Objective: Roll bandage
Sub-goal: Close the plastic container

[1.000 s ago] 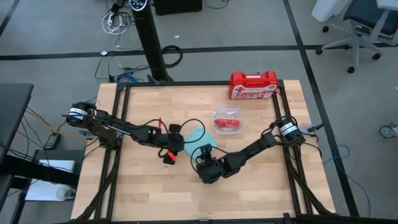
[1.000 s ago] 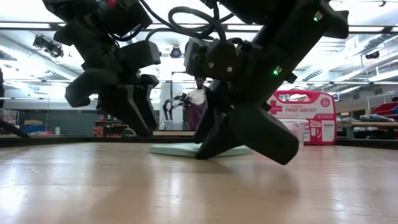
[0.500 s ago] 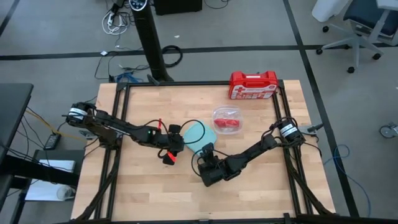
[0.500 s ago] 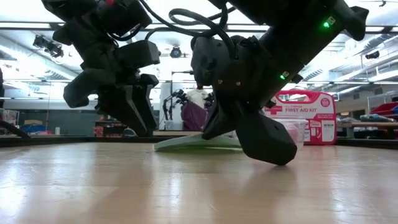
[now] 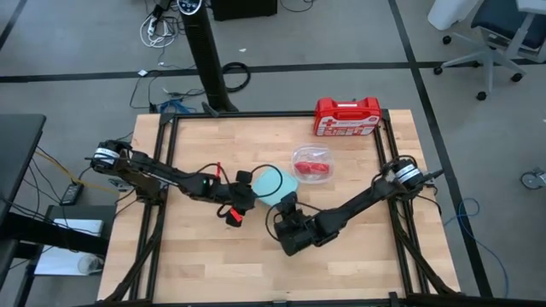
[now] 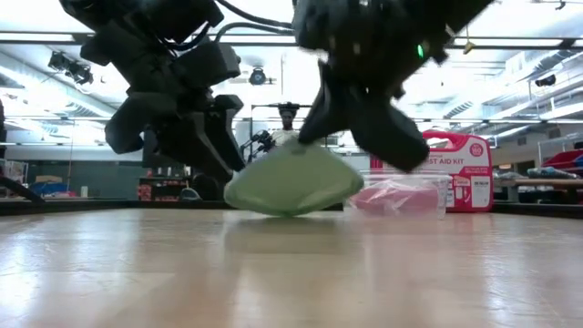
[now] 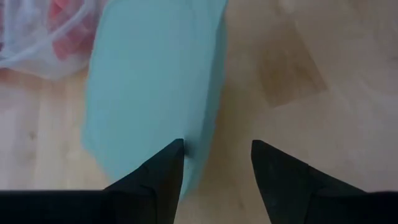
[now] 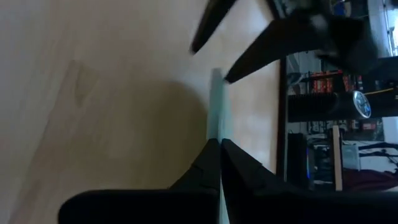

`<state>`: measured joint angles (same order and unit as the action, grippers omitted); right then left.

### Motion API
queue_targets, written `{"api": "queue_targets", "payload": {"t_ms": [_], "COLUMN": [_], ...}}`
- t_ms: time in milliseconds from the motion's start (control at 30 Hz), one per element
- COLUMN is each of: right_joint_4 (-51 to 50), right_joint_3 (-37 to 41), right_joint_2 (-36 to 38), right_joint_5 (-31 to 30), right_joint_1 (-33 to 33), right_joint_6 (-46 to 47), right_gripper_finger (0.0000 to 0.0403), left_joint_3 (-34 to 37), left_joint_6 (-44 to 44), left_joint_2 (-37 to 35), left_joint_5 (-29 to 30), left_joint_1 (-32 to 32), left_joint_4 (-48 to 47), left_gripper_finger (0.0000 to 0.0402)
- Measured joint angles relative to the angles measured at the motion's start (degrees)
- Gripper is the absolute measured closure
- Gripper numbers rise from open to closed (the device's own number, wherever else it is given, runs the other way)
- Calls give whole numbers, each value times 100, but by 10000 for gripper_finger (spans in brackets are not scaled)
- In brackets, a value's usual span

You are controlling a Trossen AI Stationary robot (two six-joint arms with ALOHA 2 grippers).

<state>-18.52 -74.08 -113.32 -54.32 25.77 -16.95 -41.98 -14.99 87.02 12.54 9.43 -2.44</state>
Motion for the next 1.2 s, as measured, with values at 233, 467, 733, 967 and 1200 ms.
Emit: {"api": "queue_targets", "payload": {"t_ms": [233, 467, 733, 967, 1200], "right_joint_4": [222, 268, 149, -573, -2082], "right_joint_3": [-7, -13, -13, -17, -17], "right_joint_2": [349, 365, 368, 819, 1103], "right_joint_5": [270, 548, 345, 129, 698], "right_joint_1": [-92, -130, -118, 112, 65], "right_joint_6": [17, 36, 497, 1423, 2401], "right_gripper_finger": [403, 401, 351, 327, 325], "left_joint_3": [0, 0, 0, -2, -28], "left_joint_6": [-152, -396, -656, -636, -1068], "left_joint_2": [-2, -2, -2, -6, -6], "left_joint_5": [632, 877, 1016, 1199, 1549], "left_joint_1": [-2, 10, 14, 6, 6], "left_joint_4": [102, 499, 590, 643, 963], "left_gripper_finger": [208, 232, 349, 386, 362]}}
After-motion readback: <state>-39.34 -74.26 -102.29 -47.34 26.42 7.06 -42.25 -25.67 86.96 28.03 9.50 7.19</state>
